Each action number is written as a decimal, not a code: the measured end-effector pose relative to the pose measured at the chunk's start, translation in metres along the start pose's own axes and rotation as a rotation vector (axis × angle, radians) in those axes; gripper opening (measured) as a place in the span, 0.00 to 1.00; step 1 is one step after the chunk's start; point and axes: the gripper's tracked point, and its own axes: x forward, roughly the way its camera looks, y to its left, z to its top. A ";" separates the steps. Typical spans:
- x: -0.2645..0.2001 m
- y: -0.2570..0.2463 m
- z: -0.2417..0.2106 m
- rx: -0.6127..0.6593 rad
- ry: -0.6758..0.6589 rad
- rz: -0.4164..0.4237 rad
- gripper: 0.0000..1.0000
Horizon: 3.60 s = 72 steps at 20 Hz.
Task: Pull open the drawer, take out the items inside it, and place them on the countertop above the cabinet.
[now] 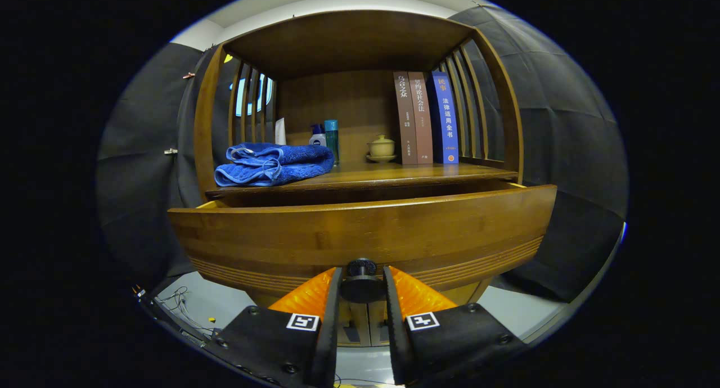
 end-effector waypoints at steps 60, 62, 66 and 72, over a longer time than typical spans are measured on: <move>0.093 -0.002 0.014 -0.015 0.882 -0.029 0.16; 0.081 0.000 0.023 -0.012 0.911 -0.018 0.16; 0.063 -0.004 0.045 -0.008 0.932 -0.011 0.16; 0.051 -0.010 0.078 0.049 0.929 0.003 0.16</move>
